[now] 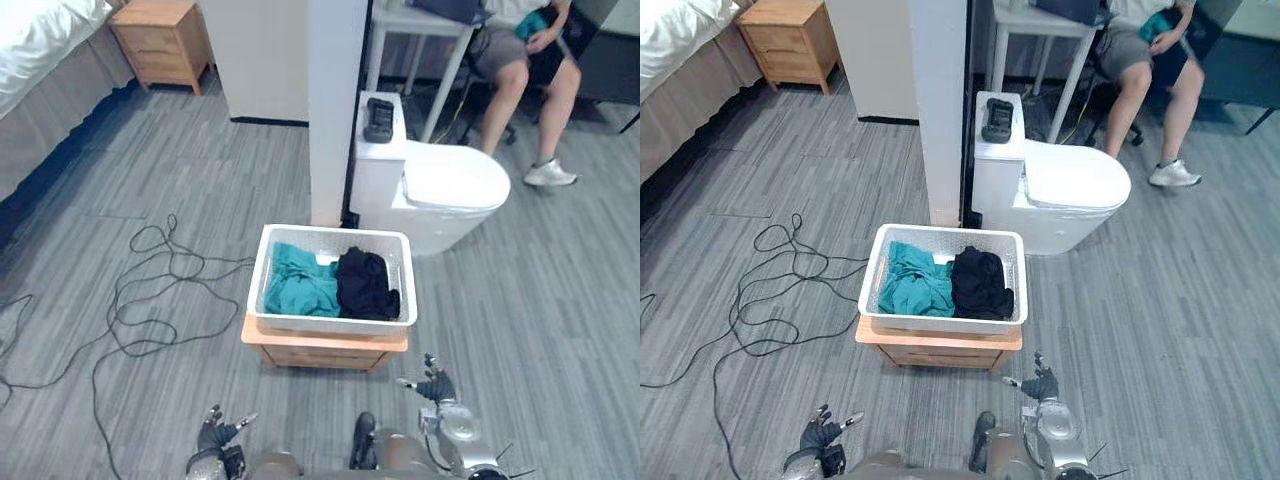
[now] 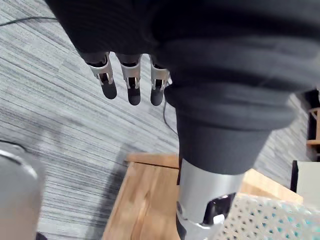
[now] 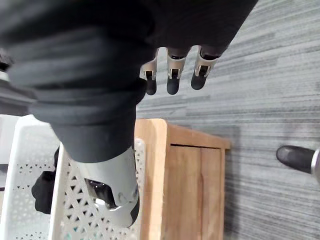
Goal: Pick up the laundry basket with both hands and put the clothes into the washing machine.
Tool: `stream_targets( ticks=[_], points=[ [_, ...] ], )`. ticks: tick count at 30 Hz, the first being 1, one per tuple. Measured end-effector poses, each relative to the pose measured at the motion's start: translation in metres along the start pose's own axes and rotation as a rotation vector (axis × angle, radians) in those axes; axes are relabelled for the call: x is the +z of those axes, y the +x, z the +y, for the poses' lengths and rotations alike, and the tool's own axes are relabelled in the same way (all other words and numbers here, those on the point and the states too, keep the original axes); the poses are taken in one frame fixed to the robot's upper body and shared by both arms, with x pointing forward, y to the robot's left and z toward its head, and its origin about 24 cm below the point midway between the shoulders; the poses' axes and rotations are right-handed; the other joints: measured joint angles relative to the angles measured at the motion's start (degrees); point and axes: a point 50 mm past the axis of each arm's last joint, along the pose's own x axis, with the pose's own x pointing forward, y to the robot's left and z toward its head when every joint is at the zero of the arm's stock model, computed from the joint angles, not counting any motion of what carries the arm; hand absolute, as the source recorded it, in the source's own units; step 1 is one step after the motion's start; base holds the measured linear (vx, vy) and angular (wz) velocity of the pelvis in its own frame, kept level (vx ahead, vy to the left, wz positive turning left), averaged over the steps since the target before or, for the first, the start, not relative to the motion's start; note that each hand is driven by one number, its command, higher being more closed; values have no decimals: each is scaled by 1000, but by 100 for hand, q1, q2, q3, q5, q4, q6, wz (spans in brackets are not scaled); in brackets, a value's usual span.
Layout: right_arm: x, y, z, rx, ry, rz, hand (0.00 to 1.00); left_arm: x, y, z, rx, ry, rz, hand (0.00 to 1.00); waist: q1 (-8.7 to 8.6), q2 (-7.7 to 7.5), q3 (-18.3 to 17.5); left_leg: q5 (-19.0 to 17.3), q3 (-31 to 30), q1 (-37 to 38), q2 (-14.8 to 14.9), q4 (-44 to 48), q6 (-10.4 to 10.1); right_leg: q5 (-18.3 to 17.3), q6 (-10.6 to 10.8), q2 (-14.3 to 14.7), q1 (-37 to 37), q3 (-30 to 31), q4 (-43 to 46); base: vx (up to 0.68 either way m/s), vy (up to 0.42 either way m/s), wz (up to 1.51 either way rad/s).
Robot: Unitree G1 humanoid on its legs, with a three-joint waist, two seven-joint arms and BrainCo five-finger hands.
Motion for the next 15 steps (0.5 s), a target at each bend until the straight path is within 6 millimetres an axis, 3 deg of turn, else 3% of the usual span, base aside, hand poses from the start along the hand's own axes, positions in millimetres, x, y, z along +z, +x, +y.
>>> stream_targets(
  ticks=[3, 4, 7, 11, 15],
  points=[
    [13, 2, -6, -27, 21, -58, 0, 11, 1, -1, -3, -11, -49, 0, 80, 84, -18, 218, -274, 11, -18, -1551, -117, -40, 96, 13, -31, 169, 4, 133, 112, -49],
    [21, 2, -15, -52, 18, -92, 0, 20, 0, 0, -1, -24, -99, 0, 69, 220, -29, 670, -526, 72, 6, -2209, -123, -179, 318, 94, -32, 193, 100, 142, 154, -14],
    [19, -6, -17, -83, 47, -102, 0, 38, -2, 11, 27, -25, -192, 0, 58, -13, -143, 795, -432, 360, -296, -2685, -35, -231, 423, -172, -1, 257, 46, 121, 131, 0],
    [32, -3, -22, -112, 57, -152, 0, 53, -8, 18, 50, -31, -281, 0, 60, 65, -199, 909, -307, 621, -542, -3133, 93, -134, 598, -327, 133, 316, -248, 68, 92, -5],
    [37, 1, -19, -96, 52, -163, 0, 67, -8, 21, 55, -19, -333, 0, 53, 100, -201, 942, -279, 795, -584, -3332, 105, -62, 665, -322, 305, 317, -470, 63, 20, -3]
  ],
)
